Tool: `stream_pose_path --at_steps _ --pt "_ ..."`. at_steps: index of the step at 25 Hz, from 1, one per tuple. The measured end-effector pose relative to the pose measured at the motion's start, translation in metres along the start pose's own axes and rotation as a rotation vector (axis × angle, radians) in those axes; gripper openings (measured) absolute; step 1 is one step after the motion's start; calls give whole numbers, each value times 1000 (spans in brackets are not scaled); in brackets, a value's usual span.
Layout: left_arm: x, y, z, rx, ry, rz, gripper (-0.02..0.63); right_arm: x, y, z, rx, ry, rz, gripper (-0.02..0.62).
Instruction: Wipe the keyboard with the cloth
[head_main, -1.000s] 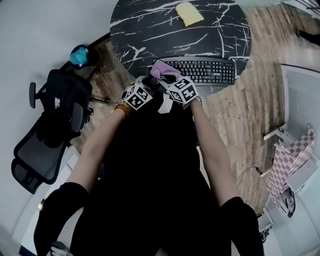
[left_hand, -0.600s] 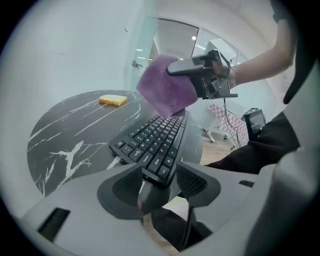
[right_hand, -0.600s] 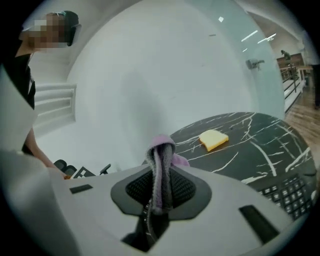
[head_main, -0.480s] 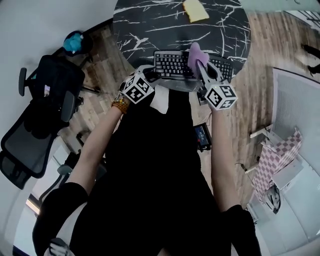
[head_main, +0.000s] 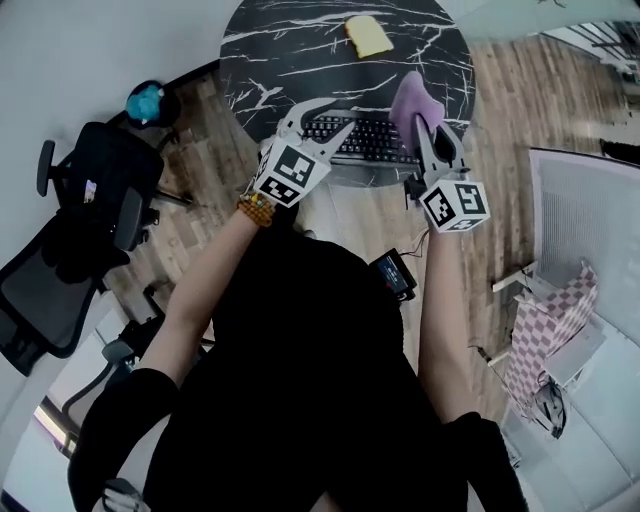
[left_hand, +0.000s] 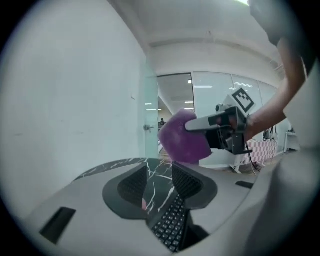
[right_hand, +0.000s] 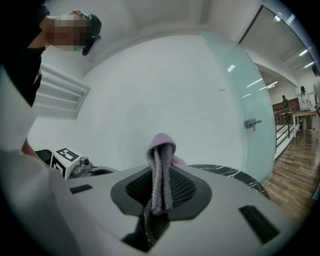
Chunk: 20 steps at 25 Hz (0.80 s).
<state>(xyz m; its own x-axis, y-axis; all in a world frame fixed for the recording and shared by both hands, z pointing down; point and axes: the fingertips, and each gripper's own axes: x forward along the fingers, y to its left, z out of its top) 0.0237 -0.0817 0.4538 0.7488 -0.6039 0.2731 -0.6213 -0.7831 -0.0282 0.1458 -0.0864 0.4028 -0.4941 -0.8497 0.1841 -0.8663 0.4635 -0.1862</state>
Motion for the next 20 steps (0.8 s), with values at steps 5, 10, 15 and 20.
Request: stream_pose_path --at_steps 5,10,15,20 --pt "-14 -18 86 44 -168 76 117 -38 4 35 -21 -123 -46 72" --pt "-40 -58 149 106 -294 129 85 -89 18 66 -115 -217 -110 72" --pt "-73 -105 171 140 -347 170 49 -142 50 89 -207 -323 -190 72" --pt "-100 -143 170 129 -369 220 37 -190 89 87 -299 -362 -257 72"
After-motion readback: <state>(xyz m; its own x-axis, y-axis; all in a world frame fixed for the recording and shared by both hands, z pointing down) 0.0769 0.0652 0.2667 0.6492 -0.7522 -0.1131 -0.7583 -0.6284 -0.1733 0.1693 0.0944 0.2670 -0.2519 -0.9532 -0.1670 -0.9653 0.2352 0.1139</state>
